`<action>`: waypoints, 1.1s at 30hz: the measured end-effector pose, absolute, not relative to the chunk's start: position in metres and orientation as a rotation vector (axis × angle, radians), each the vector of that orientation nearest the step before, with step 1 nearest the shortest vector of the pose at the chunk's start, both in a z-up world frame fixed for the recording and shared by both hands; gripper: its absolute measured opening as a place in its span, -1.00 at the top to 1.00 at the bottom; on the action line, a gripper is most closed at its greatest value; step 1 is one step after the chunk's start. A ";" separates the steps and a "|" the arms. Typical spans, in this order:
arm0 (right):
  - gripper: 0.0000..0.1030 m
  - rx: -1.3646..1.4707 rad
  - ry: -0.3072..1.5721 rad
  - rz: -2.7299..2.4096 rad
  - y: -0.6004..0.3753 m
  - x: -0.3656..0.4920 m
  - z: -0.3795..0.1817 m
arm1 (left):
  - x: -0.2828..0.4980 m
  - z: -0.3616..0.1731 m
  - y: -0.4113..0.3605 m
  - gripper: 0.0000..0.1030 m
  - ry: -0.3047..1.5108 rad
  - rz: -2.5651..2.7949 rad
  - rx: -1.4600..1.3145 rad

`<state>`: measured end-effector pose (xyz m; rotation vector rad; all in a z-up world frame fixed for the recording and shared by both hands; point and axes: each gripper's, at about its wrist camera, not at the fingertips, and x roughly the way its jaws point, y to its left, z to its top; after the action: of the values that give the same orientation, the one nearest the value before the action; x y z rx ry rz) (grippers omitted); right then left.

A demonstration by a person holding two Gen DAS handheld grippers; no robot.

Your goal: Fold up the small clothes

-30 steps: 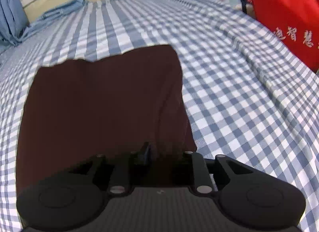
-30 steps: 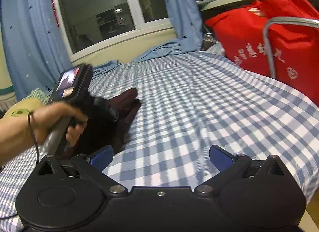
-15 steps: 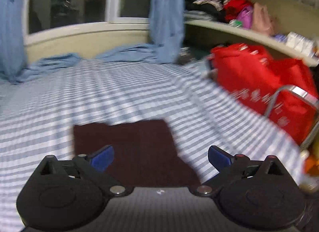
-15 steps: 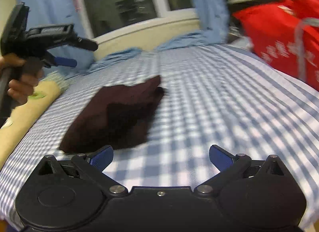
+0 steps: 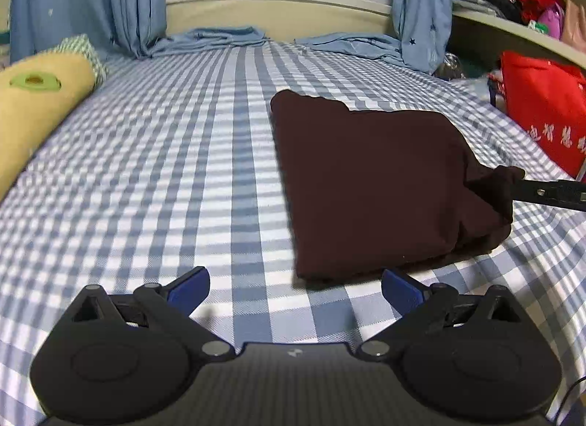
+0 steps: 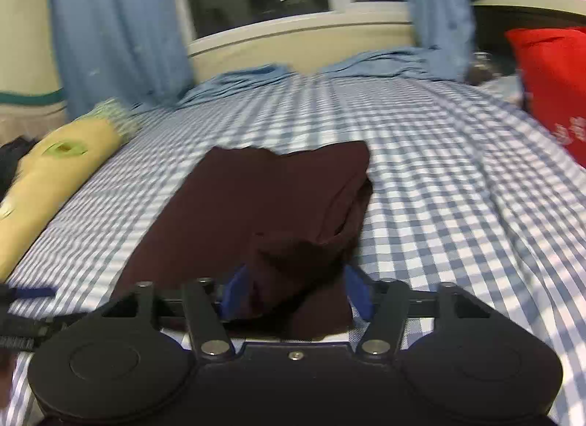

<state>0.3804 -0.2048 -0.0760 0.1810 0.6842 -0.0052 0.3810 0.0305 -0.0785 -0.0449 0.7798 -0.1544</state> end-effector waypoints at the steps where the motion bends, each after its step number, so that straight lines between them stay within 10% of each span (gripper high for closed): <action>1: -0.28 0.181 0.663 -0.025 -0.197 0.380 -0.078 | 0.382 -0.079 0.032 -0.97 0.784 -0.159 -0.055; 5: -0.26 0.082 0.605 -0.080 -0.172 0.391 -0.087 | 0.383 -0.080 0.034 -0.97 0.777 -0.186 -0.064; 7: 0.45 -0.004 0.606 -0.106 -0.164 0.401 -0.094 | 0.383 -0.079 0.031 -0.97 0.768 -0.191 -0.056; 10: 0.50 0.127 0.515 -0.037 -0.183 0.391 -0.082 | 0.383 -0.080 0.031 -0.97 0.765 -0.193 -0.065; 19: 0.54 0.966 0.619 0.025 -0.323 0.343 -0.179 | 0.393 -0.097 0.012 -0.96 0.827 -0.171 -0.051; 33: 0.13 0.244 0.529 0.081 -0.269 0.344 -0.091 | 0.389 -0.090 -0.005 -0.96 0.814 -0.172 -0.019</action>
<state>0.3444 -0.2692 -0.0905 0.2437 0.5291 0.0805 0.3886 -0.0046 -0.0899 -0.0194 0.8138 -0.1722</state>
